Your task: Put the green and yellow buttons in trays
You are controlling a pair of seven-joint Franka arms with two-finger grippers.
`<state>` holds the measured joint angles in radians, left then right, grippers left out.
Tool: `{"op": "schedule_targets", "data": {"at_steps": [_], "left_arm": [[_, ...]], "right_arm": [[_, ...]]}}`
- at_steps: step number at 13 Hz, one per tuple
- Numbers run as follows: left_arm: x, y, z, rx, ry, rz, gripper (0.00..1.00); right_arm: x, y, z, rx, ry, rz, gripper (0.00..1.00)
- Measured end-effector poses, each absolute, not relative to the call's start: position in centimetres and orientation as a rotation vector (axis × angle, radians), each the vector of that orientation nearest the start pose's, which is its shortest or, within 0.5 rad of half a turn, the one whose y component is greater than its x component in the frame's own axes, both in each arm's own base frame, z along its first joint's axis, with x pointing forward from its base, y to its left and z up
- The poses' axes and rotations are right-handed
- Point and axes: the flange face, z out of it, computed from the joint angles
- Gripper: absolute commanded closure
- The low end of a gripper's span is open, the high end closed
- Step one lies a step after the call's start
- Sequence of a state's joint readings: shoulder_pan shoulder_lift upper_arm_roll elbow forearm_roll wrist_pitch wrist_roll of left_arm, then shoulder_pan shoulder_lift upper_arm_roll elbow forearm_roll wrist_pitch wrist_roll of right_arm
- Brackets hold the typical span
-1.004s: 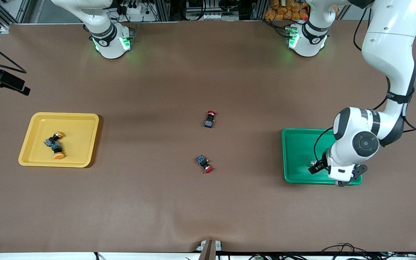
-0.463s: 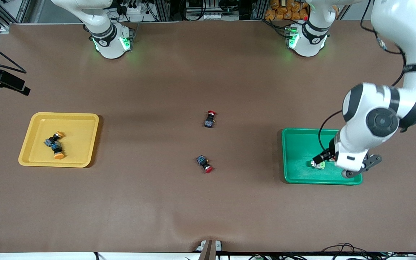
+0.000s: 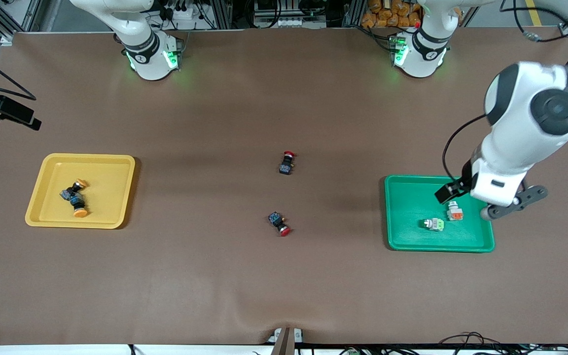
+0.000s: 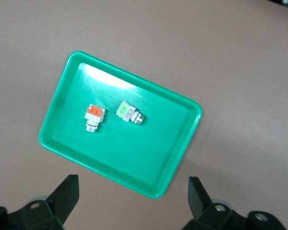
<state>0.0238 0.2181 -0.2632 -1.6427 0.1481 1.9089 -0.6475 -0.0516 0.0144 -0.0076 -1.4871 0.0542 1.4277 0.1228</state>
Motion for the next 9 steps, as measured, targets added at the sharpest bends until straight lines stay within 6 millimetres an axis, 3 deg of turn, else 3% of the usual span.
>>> {"op": "schedule_targets", "data": {"at_steps": [3,9], "left_arm": [[60.8,-12.5,54.6,-3.046,-0.511,-0.132,0.0],[57.7,-10.8,62.0,-3.052,-0.192,-0.052,0.0]], "right_arm": [[54.4,-2.6,64.4,-3.076,0.273,0.117,0.0],[54.4,-2.6,64.4,-3.076,0.274,0.112,0.0]]}}
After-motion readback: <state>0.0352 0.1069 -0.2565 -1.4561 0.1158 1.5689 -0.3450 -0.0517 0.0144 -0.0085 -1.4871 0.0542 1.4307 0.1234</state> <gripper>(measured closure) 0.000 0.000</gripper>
